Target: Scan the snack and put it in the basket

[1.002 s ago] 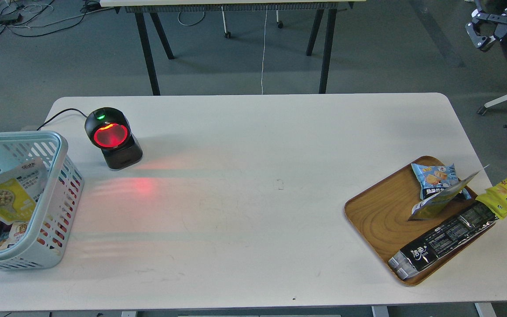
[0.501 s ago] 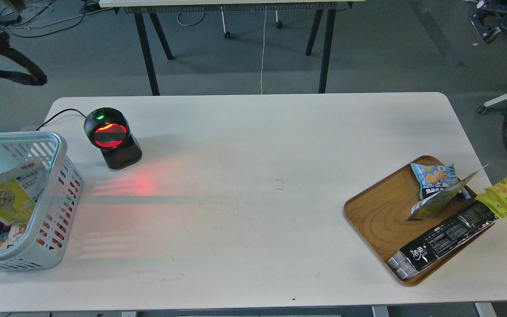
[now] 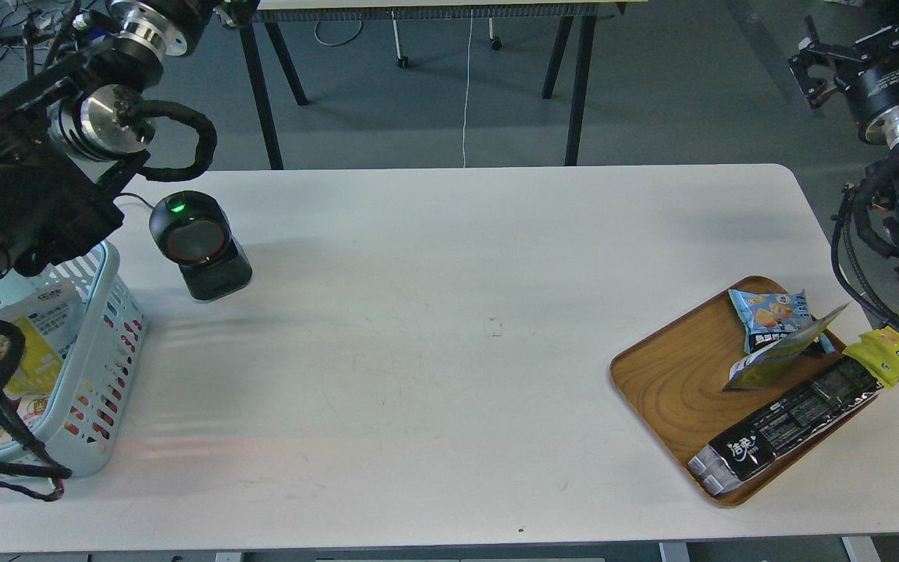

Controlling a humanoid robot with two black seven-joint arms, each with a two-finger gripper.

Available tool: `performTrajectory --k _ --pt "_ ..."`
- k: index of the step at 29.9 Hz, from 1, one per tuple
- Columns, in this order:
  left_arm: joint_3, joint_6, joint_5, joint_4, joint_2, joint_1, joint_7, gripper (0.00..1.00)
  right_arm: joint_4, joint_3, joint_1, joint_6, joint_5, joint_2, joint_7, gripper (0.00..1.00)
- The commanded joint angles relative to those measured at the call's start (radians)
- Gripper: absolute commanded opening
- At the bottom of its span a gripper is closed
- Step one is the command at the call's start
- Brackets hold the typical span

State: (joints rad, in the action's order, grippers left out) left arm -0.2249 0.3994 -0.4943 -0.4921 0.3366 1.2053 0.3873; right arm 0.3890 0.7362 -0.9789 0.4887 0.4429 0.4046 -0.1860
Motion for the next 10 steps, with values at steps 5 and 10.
performTrajectory --k 5,10 --pt "-0.198 0.089 -0.004 0.000 -0.051 -0.127 -0.002 0.99 -0.001 -0.004 0.035 0.000 -0.003 -0.003 -0.004 0.99" --pt "-0.200 0.089 -0.003 0.003 -0.056 -0.128 -0.004 0.99 -0.007 -0.006 0.037 0.000 -0.004 -0.003 -0.006 0.99"
